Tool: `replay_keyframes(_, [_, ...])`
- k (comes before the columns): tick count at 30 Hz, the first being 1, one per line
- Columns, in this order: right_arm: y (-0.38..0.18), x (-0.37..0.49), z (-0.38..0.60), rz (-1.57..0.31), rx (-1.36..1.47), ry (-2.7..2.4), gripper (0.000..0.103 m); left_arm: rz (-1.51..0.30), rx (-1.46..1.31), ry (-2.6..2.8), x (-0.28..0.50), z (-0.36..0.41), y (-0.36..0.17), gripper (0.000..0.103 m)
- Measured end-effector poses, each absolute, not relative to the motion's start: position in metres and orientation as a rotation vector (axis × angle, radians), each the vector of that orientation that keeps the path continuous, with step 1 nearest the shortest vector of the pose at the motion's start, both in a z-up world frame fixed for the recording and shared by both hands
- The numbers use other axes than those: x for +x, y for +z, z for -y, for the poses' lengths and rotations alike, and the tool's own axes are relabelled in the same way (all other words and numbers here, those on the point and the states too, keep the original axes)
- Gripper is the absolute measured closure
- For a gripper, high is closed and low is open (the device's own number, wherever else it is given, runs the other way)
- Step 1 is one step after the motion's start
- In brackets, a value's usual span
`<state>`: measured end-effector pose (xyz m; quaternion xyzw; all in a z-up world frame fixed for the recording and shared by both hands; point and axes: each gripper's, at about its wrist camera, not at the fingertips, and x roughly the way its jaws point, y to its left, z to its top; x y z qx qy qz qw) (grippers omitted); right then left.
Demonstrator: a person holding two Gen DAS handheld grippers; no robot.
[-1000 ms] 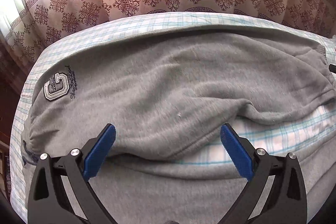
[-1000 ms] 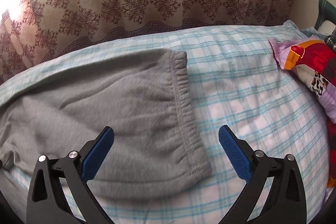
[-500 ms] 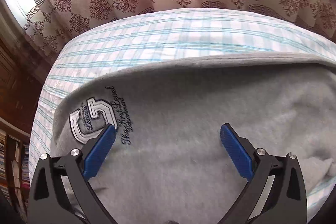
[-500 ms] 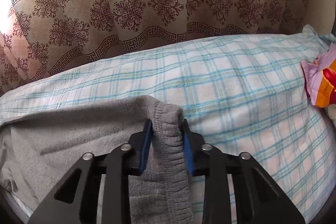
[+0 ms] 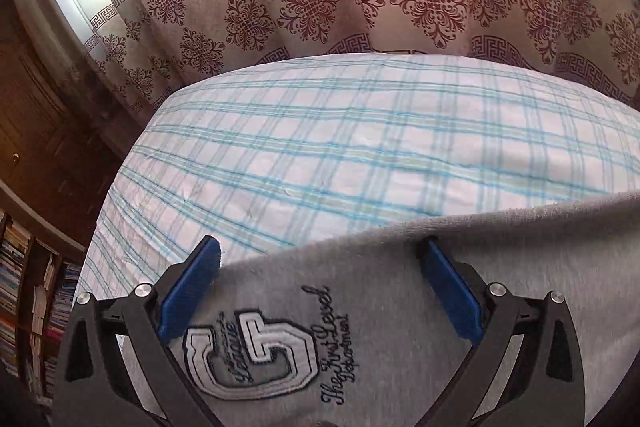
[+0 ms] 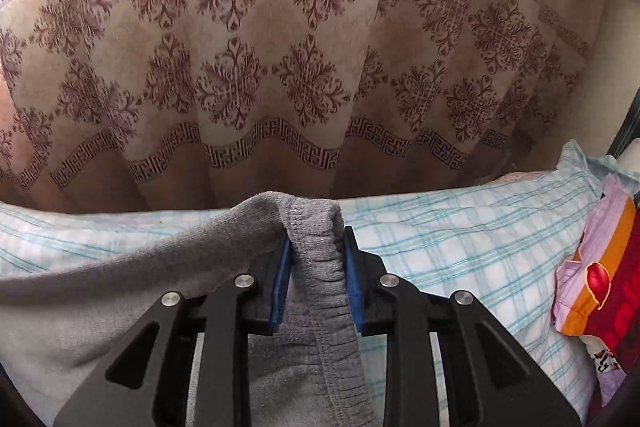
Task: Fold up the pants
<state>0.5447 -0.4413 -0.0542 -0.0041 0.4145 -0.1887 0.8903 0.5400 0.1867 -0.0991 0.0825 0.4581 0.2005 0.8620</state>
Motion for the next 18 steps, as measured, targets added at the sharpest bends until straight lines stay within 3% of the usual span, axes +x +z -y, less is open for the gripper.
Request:
replay_keyframes(4, [-0.082,0.546,0.447,-0.891,-0.022,-0.462,0.038,-0.955,0.23,0.427,0.55,-0.181,-0.109,0.002])
replay_keyframes(10, [-0.063,0.498,0.43,-0.774,-0.071,-0.451,0.037,-0.958,0.218,0.376,0.526,-0.177,-0.092,0.002])
replay_keyframes(18, [-0.033,0.398,0.335,-0.758,0.018,-0.055,0.037,-0.953,0.161,0.216,0.427,-0.163,-0.069,0.002])
